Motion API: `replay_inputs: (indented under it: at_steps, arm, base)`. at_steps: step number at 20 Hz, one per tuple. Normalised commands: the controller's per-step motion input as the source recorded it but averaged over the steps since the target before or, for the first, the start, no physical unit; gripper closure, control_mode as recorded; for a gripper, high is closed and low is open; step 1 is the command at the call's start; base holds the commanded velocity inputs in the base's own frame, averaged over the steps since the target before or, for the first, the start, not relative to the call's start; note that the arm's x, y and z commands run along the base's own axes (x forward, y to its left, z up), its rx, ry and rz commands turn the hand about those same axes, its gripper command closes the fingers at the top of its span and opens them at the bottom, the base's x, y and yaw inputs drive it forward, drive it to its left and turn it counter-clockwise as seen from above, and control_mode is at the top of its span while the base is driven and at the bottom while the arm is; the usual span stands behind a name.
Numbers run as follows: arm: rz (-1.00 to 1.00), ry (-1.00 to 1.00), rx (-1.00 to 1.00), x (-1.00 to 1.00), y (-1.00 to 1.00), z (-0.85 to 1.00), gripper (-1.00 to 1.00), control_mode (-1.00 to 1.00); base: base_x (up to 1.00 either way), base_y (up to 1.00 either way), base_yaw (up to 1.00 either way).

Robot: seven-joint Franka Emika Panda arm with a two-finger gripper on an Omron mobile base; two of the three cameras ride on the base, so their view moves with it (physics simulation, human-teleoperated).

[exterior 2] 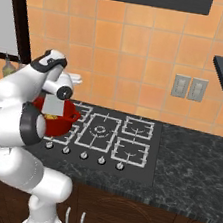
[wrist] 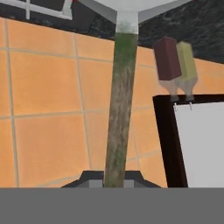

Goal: Put the squash and lemon in the pot. Retrieve the spatula and lightly stir the vegetables in the pot.

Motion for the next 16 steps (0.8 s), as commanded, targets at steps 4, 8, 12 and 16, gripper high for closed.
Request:
replay_inputs:
  at_steps: [4,8,12,16]
  arm:
    - [0.0,0.09,0.0,-0.42,-0.1,0.0,1.0,-1.0]
    - [0.0,0.18,0.0,-0.08,-0.25,0.1,1.0,-1.0]
    - [0.01,0.18,-0.03,0.0,-0.35,0.28,1.0,-1.0]
    - [0.09,0.1,-0.07,0.0,-0.22,0.3,1.0,-1.0]
  base:
    - [0.0,0.0,0.0]
    - [0.0,0.0,0.0]
    - [0.0,0.0,0.0]
    - [0.0,0.0,0.0]
